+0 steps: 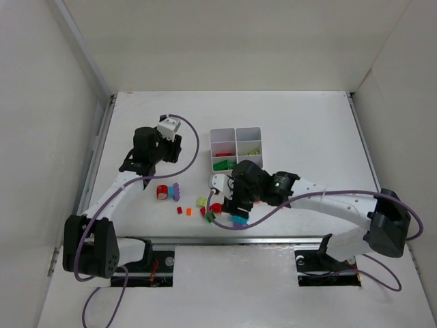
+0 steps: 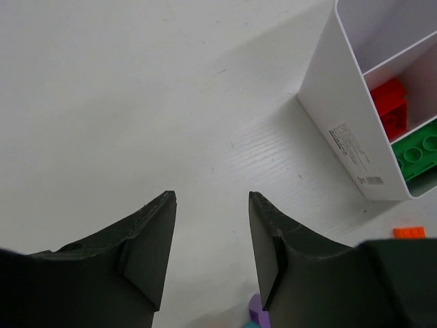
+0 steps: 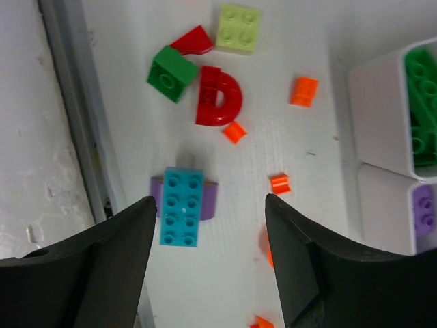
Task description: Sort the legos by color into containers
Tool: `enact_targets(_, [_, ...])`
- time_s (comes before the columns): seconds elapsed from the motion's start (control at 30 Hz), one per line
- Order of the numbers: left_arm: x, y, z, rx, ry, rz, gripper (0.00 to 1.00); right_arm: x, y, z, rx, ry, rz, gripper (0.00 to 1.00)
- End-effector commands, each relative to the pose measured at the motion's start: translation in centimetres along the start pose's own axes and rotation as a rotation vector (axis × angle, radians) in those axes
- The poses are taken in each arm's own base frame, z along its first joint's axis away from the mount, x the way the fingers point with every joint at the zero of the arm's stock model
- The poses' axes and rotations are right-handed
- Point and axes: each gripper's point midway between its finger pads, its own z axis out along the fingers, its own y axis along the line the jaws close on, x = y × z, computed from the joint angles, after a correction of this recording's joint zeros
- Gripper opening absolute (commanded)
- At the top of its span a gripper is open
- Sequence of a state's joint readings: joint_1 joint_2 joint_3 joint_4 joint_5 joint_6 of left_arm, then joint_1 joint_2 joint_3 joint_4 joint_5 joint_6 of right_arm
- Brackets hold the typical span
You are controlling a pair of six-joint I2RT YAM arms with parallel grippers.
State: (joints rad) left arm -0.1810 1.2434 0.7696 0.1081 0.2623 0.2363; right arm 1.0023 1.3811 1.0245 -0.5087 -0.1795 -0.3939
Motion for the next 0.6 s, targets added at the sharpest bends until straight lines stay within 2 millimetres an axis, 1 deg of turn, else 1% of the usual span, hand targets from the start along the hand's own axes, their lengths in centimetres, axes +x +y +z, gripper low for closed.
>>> enact_targets(0.0, [-3.6, 1.1, -1.0, -0.075, -0.139, 0.004, 0.43, 0.8, 1.3, 1.3, -0.022, 0.067, 0.015, 0.71])
enact_targets(0.03, [-3.8, 1.3, -1.0, -0.086, -0.148, 0.005, 0.44, 1.4, 1.5, 1.9, -0.036, 0.104, 0.021, 0.71])
enact_targets(0.13, [-3.7, 1.7, -1.1, -0.111, -0.16, 0.006, 0.44, 1.7, 2.8, 2.9, -0.083, 0.133, -0.018, 0.72])
enact_targets(0.17, [-4.0, 1.9, -1.2, -0.127, -0.171, 0.007, 0.44, 2.5, 2.9, 3.7, -0.095, 0.164, -0.022, 0.72])
enact_targets(0.2, [-3.6, 1.7, -1.1, -0.126, -0.162, 0.008, 0.44, 2.8, 3.4, 4.0, -0.11, 0.186, -0.028, 0.72])
enact_targets(0.23, [-3.9, 1.4, -1.0, -0.125, -0.172, 0.014, 0.44, 3.0, 3.2, 4.4, -0.107, 0.201, -0.036, 0.72])
enact_targets(0.27, [-3.4, 1.4, -0.9, -0.125, -0.161, 0.021, 0.44, 3.7, 3.1, 5.2, -0.11, 0.242, -0.032, 0.72])
enact_targets(0.3, [-3.4, 1.1, -0.9, -0.122, -0.161, 0.025, 0.44, 4.4, 3.1, 5.4, -0.107, 0.271, -0.02, 0.69])
enact_targets(0.33, [-3.8, 0.6, -1.0, -0.113, -0.171, 0.031, 0.44, 4.4, 2.9, 5.6, -0.096, 0.277, -0.021, 0.68])
enact_targets(0.37, [-3.4, 0.8, -1.0, -0.124, -0.167, 0.039, 0.44, 4.6, 3.0, 5.8, -0.098, 0.286, -0.011, 0.68])
enact_targets(0.4, [-3.8, 0.3, -1.1, -0.112, -0.178, 0.046, 0.44, 4.6, 3.0, 5.8, -0.098, 0.286, -0.011, 0.66])
enact_targets(0.43, [-3.3, 0.0, -1.0, -0.11, -0.167, 0.048, 0.44, 4.2, 2.8, 5.8, -0.095, 0.277, -0.012, 0.62])
enact_targets(0.47, [-3.3, 0.0, -1.0, -0.11, -0.167, 0.048, 0.44, 4.2, 2.8, 5.8, -0.095, 0.277, -0.012, 0.59])
enact_targets(0.5, [-2.8, -0.1, -0.9, -0.108, -0.156, 0.047, 0.44, 4.2, 2.8, 5.8, -0.095, 0.277, -0.012, 0.53])
enact_targets(0.53, [-3.0, -0.1, -1.1, -0.11, -0.165, 0.048, 0.43, 4.2, 2.8, 5.8, -0.095, 0.277, -0.012, 0.38])
enact_targets(0.57, [-3.0, -0.1, -1.1, -0.109, -0.166, 0.039, 0.43, 4.2, 2.8, 5.8, -0.095, 0.277, -0.012, 0.31])
